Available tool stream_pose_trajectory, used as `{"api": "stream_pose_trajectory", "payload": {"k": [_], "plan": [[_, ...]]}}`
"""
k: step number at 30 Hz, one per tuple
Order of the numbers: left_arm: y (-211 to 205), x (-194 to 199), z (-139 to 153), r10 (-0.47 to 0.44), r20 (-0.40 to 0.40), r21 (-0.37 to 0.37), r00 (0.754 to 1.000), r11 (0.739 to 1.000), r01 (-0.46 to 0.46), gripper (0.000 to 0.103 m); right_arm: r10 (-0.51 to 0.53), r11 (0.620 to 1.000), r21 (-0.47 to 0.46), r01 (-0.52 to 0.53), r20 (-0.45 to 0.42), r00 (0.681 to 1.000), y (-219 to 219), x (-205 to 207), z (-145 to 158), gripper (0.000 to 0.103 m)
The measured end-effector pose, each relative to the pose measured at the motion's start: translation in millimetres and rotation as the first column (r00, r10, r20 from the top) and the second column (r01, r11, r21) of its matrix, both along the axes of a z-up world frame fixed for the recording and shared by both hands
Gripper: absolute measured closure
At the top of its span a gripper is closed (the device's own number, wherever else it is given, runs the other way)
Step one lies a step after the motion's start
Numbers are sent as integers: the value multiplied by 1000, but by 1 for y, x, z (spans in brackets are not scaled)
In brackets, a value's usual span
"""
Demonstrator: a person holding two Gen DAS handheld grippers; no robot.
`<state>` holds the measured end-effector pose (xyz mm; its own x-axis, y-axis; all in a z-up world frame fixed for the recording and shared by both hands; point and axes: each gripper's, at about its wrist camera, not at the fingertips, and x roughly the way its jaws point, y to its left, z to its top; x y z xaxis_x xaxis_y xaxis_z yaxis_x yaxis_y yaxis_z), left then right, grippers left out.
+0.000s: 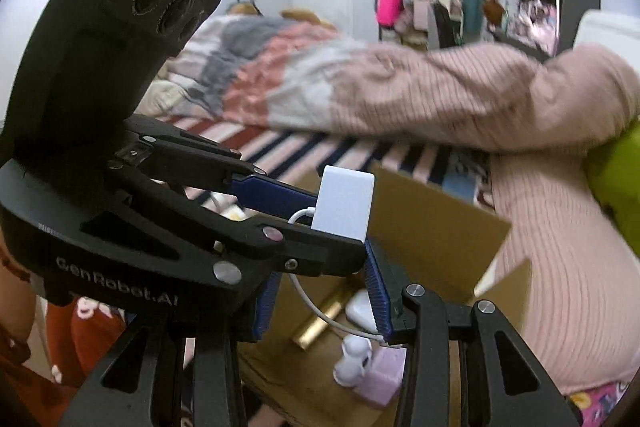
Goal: Organize rigid objects
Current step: 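Release the white adapter into the cardboard box from the right tool, then move the open right tool back toward the remaining white items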
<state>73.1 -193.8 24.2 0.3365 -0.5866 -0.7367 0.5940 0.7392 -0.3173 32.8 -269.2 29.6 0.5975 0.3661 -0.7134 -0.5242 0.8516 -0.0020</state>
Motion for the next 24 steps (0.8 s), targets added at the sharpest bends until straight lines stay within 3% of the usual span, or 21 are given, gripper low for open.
{"api": "stream_pose_trajectory", "payload": {"k": [3,5,8,12,15,19,24], "plan": [[-3,2,-6,-13,-20,11,1000,1000,13,62,-15,1000,-24,15,-34,999,-1,0,-8,66],[1,1,-4,7,-4,21,1000,1000,-7,41,-25,999,-45,24,-36,999,0,2,-11,61],[19,-5,6,39,38,16,999,999,-39,37,-35,996,-79,34,-4,999,7,1,-9,50],[69,-18,24,136,109,1,985,991,-137,34,1,999,-40,-1,16,1000,22,-1,1,49],[121,-29,29,256,152,10,955,966,-260,33,78,996,35,-79,26,997,48,-4,10,48],[193,-44,21,402,176,28,899,910,-413,33,212,972,103,-213,19,977,100,-9,14,47],[264,-64,-11,533,156,57,832,836,-546,31,364,925,144,-351,-69,929,178,-8,-11,43]]}}
